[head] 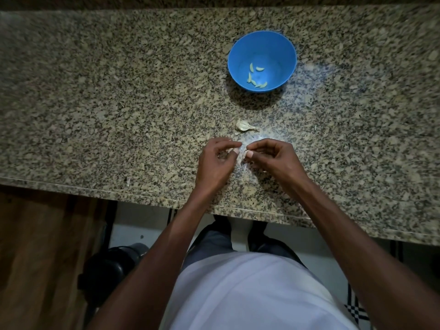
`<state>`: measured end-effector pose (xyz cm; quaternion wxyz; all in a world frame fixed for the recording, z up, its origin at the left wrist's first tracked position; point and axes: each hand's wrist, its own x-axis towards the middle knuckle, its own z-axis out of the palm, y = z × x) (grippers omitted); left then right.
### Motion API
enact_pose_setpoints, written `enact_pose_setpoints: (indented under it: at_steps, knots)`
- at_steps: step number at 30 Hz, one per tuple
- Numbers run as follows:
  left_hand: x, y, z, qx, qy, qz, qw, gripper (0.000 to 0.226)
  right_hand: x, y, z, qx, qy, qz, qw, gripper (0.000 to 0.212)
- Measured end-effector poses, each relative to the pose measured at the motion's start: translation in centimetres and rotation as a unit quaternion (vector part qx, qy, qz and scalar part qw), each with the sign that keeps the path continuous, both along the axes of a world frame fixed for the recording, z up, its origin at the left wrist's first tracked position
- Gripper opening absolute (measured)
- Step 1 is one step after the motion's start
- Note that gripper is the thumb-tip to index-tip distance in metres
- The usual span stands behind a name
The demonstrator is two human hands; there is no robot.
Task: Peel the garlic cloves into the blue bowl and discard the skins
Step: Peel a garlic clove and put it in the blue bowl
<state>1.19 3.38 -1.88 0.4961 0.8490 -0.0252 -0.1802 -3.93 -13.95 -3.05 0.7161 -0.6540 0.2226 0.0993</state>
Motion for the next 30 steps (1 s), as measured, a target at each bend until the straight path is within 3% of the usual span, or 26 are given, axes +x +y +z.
enact_pose_setpoints:
  at_steps: [5,13,15,18,21,30]
  knots:
    - [0.2,0.2,-0.1,-0.056,0.07,-0.027,0.996,0.025,0.2,0.0,-0.3,-0.038,-0.004,0.004,0.999,0.02]
    - [0.1,0.3,-0.2,-0.134,0.134,0.014,0.982,0.023,0.1,0.0,-0.7,-0.078,-0.04,0.009,0.996,0.01]
    - [-0.3,0.2,-0.2,-0.184,0.199,0.056,0.961,0.023,0.2,0.0,-0.8,-0.081,-0.045,0.009,0.996,0.008]
    - [-1.0,-0.3,-0.4,-0.282,0.3,0.139,0.901,0.023,0.3,0.2,-0.9,-0.086,-0.048,-0.003,0.995,0.007]
    - [-1.2,-1.1,-0.6,-0.323,0.32,0.202,0.867,0.019,0.1,0.6,-1.1,-0.084,-0.051,-0.03,0.995,0.006]
    - [-1.3,-2.3,-0.6,-0.221,0.201,0.182,0.937,0.009,-0.5,1.2,-1.2,-0.074,-0.026,-0.093,0.993,0.016]
